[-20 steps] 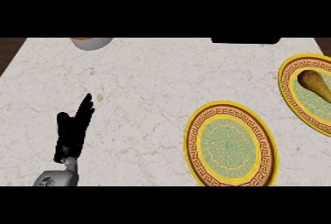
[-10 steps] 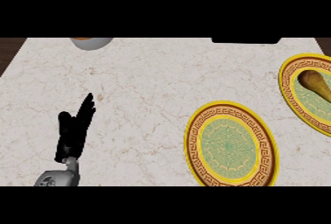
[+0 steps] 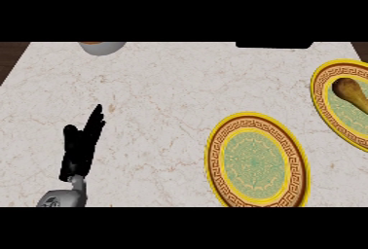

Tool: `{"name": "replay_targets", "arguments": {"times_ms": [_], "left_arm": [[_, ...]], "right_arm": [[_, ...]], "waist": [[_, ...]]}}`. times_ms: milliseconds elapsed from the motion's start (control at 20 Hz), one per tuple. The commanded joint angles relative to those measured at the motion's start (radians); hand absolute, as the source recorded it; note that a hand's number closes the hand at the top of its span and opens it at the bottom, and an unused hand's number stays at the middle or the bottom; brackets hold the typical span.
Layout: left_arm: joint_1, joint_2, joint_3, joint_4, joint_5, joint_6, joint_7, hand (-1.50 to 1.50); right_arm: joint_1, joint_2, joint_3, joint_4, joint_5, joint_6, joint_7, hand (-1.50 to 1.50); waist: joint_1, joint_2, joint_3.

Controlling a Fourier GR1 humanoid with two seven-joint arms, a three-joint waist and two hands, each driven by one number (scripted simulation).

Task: Pick the pear from the plate and place it in the plate

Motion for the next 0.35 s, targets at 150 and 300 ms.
{"name": "replay_targets", "arguments": {"times_ms": [150, 300], "left_arm": [[-0.028, -0.041, -0.014, 0.018, -0.020, 0.040, -0.011, 0.00], [-0.020, -0.013, -0.004, -0.001, -0.002, 0.006, 0.012, 0.00]], "right_arm": [[0.042, -0.015, -0.008, 0.008, -0.005, -0.007, -0.014, -1.50], [0.034, -0.008, -0.007, 0.008, -0.005, -0.055, 0.018, -1.50]], "waist": [[0.002, 0.005, 0.003], [0.004, 0.000, 0.001]]}}
